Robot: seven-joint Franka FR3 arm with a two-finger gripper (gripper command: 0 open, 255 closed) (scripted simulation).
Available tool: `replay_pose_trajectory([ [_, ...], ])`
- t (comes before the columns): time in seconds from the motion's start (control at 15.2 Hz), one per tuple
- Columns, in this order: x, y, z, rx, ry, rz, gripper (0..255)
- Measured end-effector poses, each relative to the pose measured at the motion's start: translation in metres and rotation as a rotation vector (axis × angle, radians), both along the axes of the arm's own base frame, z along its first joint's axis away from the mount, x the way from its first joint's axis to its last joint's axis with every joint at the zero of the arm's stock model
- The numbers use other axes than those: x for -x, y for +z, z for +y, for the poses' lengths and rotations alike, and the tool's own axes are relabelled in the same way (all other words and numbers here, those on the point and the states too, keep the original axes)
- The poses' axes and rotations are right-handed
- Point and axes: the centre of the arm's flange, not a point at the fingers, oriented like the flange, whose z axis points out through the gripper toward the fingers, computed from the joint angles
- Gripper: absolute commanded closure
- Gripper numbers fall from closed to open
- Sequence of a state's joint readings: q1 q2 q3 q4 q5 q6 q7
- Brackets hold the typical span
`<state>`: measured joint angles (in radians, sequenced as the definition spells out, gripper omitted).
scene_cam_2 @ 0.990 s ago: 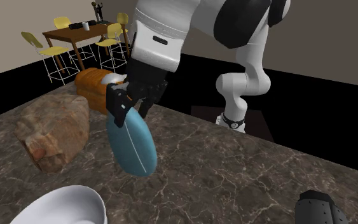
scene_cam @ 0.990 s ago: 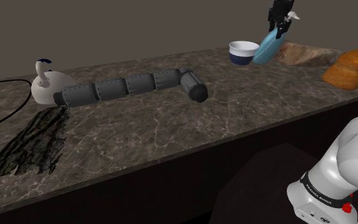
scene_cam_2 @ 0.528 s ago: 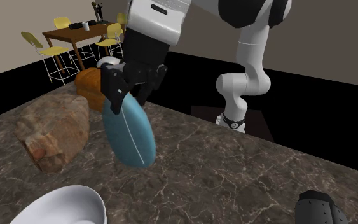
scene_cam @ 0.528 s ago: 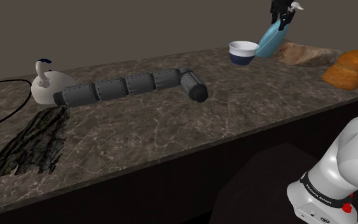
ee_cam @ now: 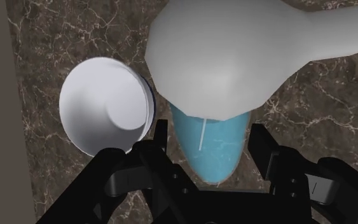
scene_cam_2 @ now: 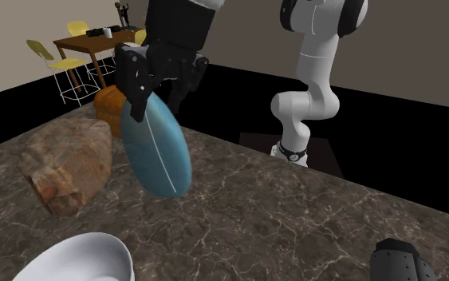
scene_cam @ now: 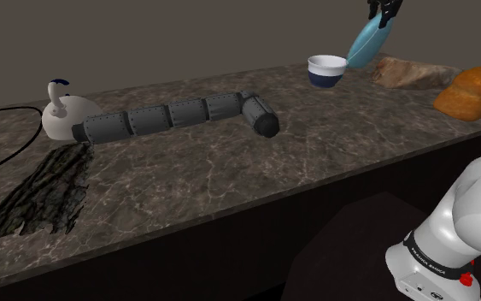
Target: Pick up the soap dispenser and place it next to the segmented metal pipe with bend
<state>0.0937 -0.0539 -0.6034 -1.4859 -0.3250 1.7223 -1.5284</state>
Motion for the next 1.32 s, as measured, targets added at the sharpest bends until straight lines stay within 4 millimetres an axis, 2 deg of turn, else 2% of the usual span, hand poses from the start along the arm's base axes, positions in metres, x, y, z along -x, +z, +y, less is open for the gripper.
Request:
replay_pose_trajectory([
  [0.26,-0.002,0.02,0.006,0.0,0.0,0.0,255],
  [0.66,-0.028,0.022,0.07,-0.001,0.002,0.001,255],
  [1.32,-0.071,0.022,0.195,0.0,0.001,0.0,255],
])
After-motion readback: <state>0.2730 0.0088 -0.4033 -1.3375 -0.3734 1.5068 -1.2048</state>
